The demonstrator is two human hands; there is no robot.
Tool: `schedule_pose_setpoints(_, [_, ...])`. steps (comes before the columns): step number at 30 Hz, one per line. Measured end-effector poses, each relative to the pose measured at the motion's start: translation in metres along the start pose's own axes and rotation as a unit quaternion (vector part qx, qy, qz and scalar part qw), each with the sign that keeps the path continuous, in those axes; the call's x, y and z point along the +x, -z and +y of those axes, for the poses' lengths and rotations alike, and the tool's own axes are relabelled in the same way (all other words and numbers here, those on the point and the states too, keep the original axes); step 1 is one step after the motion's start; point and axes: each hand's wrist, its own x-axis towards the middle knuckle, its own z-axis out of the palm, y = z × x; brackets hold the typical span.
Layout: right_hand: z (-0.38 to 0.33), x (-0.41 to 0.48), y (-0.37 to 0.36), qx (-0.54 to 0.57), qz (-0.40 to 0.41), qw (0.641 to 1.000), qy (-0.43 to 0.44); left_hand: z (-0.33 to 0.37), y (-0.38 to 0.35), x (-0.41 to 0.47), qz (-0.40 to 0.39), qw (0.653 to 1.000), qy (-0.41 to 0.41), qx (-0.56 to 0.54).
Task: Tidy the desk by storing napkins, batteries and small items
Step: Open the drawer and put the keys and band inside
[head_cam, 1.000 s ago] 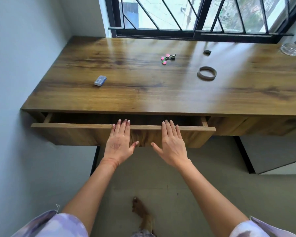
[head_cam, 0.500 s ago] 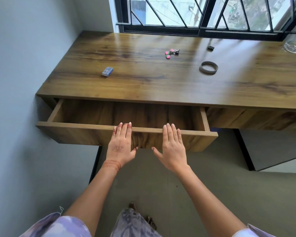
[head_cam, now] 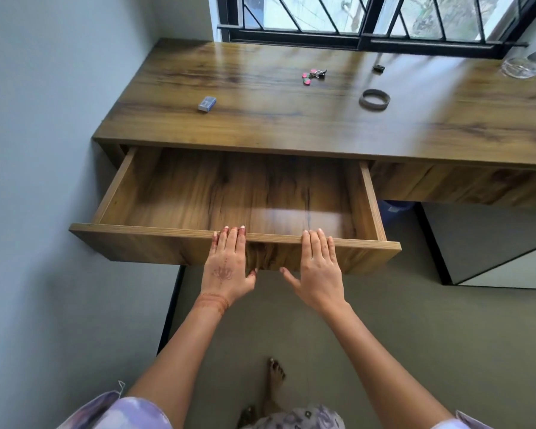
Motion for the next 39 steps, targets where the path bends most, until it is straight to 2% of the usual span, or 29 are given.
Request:
schedule_pose_setpoints(15, [-0.014,-0.057,0.014,0.028,0.000,0.999,-0.019,0.006,0.004,-0.061,-0.011,1.000,-0.009,0.002])
schedule_pose_setpoints(26, [-0.017,-0.057,0.024,0.057,-0.015,0.998,-0.020,0.006,0.020,-0.056,-0.032,0.999,-0.005,-0.021])
schedule_pose_setpoints(32, [-0.014,-0.024,0.034,0.086,0.026,0.995,-0.031,-0.001,0.035,-0.027,-0.027,0.999,-0.010,-0.041])
schedule_pose_setpoints(39, [-0.004,0.065,0.046,0.123,0.085,0.987,-0.059,-0.015,0.060,0.058,0.003,0.998,0.004,-0.056])
